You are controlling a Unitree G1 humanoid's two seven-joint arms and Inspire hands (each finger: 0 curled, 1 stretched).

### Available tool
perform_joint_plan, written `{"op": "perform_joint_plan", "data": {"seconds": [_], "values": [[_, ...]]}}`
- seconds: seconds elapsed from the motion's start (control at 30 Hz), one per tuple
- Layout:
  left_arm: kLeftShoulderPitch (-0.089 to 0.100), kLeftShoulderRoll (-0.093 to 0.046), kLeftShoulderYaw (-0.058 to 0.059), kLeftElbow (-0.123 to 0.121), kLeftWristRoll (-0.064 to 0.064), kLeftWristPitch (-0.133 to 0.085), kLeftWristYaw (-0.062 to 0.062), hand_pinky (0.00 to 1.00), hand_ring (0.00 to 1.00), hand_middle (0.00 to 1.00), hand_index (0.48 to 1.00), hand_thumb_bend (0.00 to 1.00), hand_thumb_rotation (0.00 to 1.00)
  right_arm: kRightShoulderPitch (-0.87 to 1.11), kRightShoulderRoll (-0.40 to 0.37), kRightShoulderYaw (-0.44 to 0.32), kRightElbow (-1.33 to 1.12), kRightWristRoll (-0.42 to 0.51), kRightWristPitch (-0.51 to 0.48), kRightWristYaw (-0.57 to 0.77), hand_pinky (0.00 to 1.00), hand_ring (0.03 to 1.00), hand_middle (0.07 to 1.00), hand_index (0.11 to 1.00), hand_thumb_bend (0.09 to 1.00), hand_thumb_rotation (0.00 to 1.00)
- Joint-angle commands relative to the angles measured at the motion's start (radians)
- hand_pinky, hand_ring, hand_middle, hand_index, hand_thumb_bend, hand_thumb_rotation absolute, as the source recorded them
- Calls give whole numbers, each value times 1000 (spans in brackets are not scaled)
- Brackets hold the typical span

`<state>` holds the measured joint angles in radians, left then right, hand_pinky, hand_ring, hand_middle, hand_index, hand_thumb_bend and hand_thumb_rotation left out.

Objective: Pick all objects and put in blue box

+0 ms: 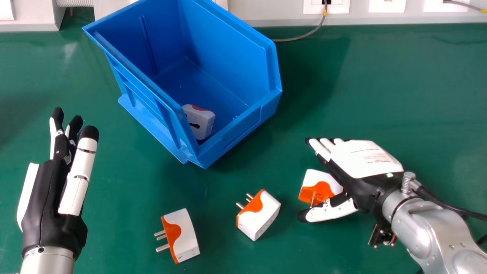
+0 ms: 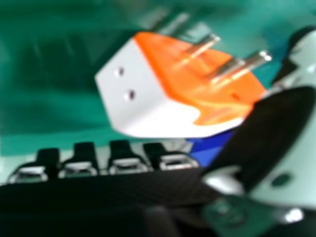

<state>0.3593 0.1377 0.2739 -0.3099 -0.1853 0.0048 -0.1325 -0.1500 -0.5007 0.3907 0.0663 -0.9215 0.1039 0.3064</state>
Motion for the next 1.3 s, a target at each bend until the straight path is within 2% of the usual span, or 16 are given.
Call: {"op": "perform_joint_plan", "data": {"seconds": [0.0, 0.4, 0.77, 1.07, 1.27], "values": [[-7, 10, 7, -22, -7, -2, -4, 978, 1000, 1000, 1000, 400, 784, -32, -11, -1, 6, -5, 5, 4, 1000, 1000, 1000, 1000, 590, 671], [-10, 13, 9, -27, -11, 4, -7, 978, 1000, 1000, 1000, 414, 789, -71, -12, 24, 62, 1, 3, 36, 1000, 1000, 1000, 1000, 550, 646], [-13, 19, 22, -19, -13, 7, -11, 980, 1000, 1000, 1000, 415, 793, -111, -17, 48, 106, 5, 0, 67, 967, 1000, 1000, 1000, 525, 624], [-7, 20, 22, -33, -5, 10, -8, 976, 1000, 1000, 1000, 412, 793, -153, -17, 72, 162, 15, -2, 122, 967, 1000, 1000, 1000, 511, 610], [-1, 21, 24, -41, -5, 12, -9, 976, 1000, 1000, 1000, 418, 797, -175, -27, 92, 175, 15, -4, 170, 975, 1000, 1000, 1000, 507, 605]]}}
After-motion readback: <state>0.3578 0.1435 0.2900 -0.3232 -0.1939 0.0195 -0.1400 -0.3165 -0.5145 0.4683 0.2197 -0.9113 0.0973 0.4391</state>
